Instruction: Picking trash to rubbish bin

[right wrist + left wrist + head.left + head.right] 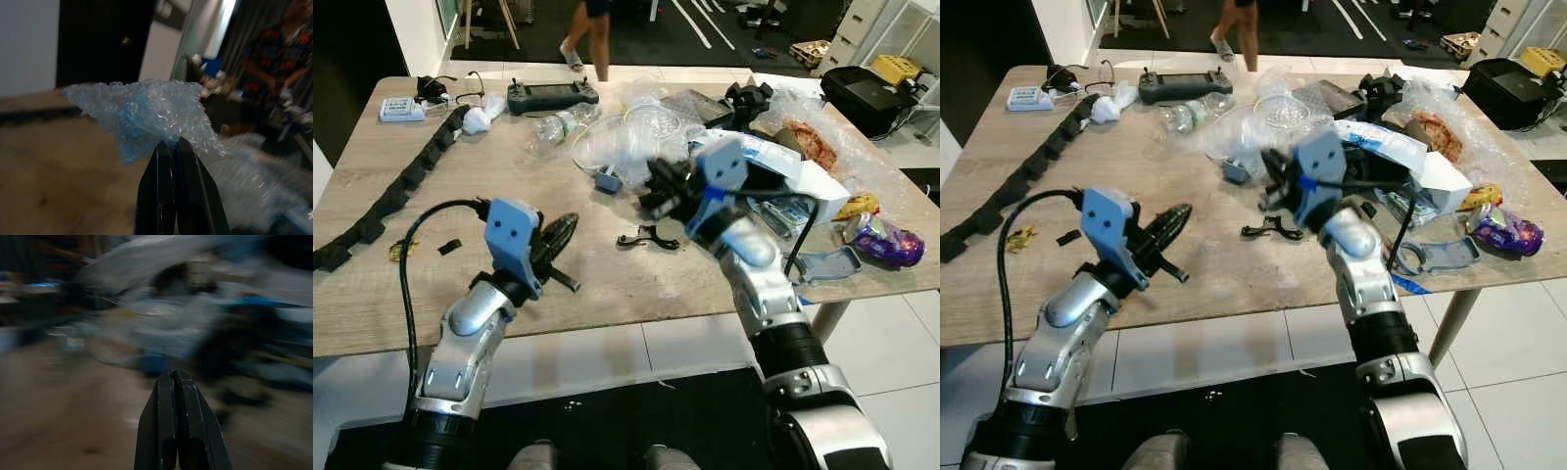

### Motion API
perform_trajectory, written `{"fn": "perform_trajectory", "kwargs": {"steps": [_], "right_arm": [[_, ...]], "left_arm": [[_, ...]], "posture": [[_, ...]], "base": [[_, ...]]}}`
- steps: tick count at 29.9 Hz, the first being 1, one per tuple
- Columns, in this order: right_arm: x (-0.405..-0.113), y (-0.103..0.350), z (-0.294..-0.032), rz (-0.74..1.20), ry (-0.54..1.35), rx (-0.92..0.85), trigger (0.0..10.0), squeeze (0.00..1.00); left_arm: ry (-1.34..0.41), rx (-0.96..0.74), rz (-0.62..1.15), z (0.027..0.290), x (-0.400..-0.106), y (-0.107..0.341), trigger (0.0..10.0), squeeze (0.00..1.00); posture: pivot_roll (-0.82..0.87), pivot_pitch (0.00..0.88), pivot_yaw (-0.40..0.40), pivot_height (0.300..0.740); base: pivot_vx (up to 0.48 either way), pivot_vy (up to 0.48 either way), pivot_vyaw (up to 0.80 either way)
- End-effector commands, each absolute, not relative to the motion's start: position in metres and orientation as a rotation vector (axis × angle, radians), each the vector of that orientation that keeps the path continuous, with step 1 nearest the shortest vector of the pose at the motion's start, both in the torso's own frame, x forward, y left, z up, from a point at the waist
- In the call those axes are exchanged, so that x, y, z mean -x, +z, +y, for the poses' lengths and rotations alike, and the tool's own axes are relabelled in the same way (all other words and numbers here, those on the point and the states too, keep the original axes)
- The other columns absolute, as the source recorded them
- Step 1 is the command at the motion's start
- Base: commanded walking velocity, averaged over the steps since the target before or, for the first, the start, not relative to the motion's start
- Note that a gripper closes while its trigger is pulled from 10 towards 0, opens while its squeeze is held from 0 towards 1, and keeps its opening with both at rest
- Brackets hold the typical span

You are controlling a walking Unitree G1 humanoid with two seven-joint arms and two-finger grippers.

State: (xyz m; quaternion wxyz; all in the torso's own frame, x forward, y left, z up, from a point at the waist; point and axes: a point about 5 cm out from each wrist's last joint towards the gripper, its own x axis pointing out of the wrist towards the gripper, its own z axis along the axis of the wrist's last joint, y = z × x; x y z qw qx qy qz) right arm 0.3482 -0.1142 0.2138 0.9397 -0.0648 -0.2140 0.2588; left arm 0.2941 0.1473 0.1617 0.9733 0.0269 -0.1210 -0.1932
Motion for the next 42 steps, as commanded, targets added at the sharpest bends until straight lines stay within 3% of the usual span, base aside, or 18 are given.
{"fn": "perform_trajectory", "kwargs": {"steps": [1,2,10,42], "right_arm": [[-0.347,0.216,-0.12,-0.457,0.476,0.136,5.1,0.0],[-0.348,0.216,-0.125,-0.465,0.411,0.148,10.0,0.0],[-0.341,0.199,-0.154,-0.438,0.176,0.229,10.0,0.0],[-0.334,0.171,-0.149,-0.333,0.186,0.198,10.0,0.0]], "left_arm": [[-0.267,-0.079,-0.232,0.158,-0.299,0.159,10.0,0.0],[-0.177,-0.09,-0.239,0.166,-0.301,0.161,10.0,0.0],[-0.039,-0.131,-0.272,0.171,-0.297,0.168,10.0,0.0],[-0.032,-0.089,-0.289,0.152,-0.302,0.176,10.0,0.0]], "posture": [[0.01,0.049,-0.058,0.74],[0.01,0.048,-0.06,0.74],[0.01,0.051,-0.063,0.74],[0.01,0.024,-0.068,0.74]], "base": [[0.0,0.0,0.0],[0.0,0.0,0.0],[0.0,0.0,0.0],[0.0,0.0,0.0]]}}
